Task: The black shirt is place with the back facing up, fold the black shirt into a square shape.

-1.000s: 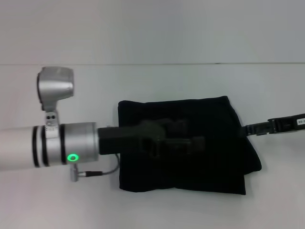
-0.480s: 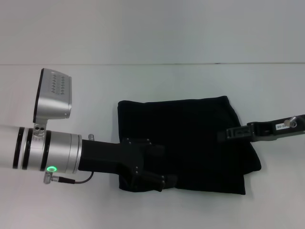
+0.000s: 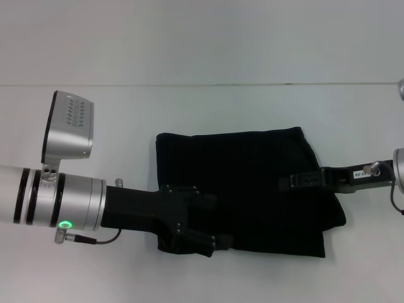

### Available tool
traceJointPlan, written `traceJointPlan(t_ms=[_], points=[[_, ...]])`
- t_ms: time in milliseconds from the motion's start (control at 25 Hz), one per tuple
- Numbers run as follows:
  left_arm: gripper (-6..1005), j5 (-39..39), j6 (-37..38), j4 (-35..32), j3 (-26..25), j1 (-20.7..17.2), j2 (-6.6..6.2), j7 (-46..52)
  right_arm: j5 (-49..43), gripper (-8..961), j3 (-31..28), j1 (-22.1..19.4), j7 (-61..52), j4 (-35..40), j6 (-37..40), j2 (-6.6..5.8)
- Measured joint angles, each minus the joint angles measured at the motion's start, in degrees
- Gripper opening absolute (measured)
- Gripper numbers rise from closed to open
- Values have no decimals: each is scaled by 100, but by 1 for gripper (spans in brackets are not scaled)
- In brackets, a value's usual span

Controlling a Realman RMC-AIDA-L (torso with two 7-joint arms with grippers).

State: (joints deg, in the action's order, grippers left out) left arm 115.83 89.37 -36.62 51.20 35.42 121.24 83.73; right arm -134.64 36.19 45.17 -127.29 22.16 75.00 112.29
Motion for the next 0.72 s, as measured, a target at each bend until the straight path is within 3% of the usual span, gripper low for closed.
traceJointPlan(t_ms=[280, 600, 720], points=[[923, 10, -10, -4, 4, 0, -10, -4, 187, 769, -54, -29, 227, 21, -223, 177], [913, 10, -41, -3, 4, 0, -22, -15, 669, 560, -69, -163, 545, 54, -197, 171], [910, 10, -29, -2, 4, 3, -22, -12, 786, 436, -72, -144, 715, 60, -199, 162]])
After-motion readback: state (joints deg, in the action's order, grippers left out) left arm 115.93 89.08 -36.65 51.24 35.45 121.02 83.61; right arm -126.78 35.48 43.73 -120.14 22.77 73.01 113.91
